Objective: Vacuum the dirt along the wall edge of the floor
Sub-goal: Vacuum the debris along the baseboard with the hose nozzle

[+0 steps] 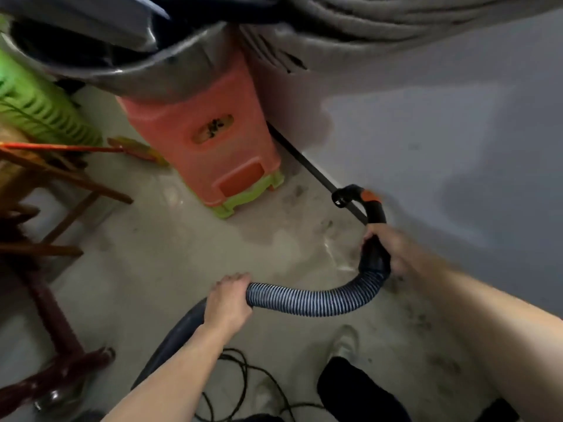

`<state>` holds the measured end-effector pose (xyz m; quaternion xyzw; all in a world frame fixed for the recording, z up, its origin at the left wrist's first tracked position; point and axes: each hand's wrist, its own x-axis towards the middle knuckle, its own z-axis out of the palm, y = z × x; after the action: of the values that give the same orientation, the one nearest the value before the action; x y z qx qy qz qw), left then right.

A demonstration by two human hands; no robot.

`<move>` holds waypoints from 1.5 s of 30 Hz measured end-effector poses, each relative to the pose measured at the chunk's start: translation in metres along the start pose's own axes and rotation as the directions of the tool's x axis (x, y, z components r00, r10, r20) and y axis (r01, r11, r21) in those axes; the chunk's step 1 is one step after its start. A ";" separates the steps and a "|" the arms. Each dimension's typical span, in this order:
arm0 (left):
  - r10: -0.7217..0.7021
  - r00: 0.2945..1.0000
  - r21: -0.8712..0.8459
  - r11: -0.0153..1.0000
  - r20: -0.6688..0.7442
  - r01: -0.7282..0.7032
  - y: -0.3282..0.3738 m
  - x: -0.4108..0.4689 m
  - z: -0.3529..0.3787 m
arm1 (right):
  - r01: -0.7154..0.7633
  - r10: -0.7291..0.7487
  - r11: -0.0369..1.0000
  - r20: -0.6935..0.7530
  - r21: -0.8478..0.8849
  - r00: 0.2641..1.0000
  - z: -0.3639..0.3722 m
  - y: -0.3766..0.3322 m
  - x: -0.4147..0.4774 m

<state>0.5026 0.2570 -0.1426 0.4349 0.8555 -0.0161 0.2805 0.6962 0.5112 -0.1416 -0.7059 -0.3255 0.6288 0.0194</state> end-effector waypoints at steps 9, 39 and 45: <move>-0.029 0.998 0.020 0.999 0.065 0.027 -0.026 0.111 0.168 | 0.078 -0.064 0.978 0.079 -0.192 0.995 0.050 0.015 0.169; 0.431 0.894 0.310 0.873 -0.125 -0.377 -0.130 0.355 0.309 | 0.561 -0.531 0.734 0.192 -0.382 0.825 0.184 -0.015 0.418; 0.362 0.932 0.304 0.892 -0.034 -0.335 -0.143 0.335 0.322 | 0.551 -0.526 0.727 0.183 -0.409 0.831 0.171 -0.005 0.415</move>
<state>0.3893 0.3266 -0.6098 0.6183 0.7633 -0.0726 0.1728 0.5385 0.6507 -0.5380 -0.5486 -0.6513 0.5234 0.0299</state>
